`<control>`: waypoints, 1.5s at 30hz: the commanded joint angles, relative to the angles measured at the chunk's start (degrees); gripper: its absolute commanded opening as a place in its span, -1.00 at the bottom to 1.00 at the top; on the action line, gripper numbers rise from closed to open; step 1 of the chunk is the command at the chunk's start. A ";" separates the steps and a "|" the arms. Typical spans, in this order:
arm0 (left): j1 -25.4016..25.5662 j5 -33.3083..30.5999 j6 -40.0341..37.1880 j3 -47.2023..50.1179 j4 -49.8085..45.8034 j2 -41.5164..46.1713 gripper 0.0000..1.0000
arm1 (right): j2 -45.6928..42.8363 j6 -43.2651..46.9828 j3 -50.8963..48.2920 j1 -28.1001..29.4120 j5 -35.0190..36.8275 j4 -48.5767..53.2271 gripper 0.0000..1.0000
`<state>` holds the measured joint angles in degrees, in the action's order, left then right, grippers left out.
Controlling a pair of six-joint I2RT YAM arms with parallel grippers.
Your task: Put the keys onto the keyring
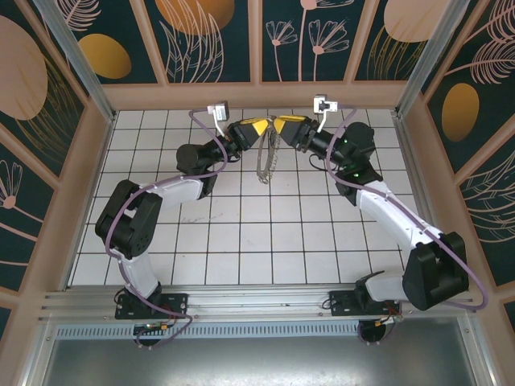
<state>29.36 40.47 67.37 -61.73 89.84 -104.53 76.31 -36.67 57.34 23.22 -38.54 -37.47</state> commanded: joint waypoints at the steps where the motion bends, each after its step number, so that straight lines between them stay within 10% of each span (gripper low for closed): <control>1: 0.13 0.28 -0.04 -1.79 10.53 -0.04 -1.00 | 0.48 -1.25 2.87 -0.35 1.46 -2.79 -0.14; 45: 0.12 0.68 -0.57 -1.63 10.07 -0.41 -1.00 | -1.40 -4.07 -0.17 2.09 -0.67 -6.25 -0.35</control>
<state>29.36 41.39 67.35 -61.73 89.84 -104.53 77.58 -42.89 57.63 24.58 -39.03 -42.87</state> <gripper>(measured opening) 0.050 0.328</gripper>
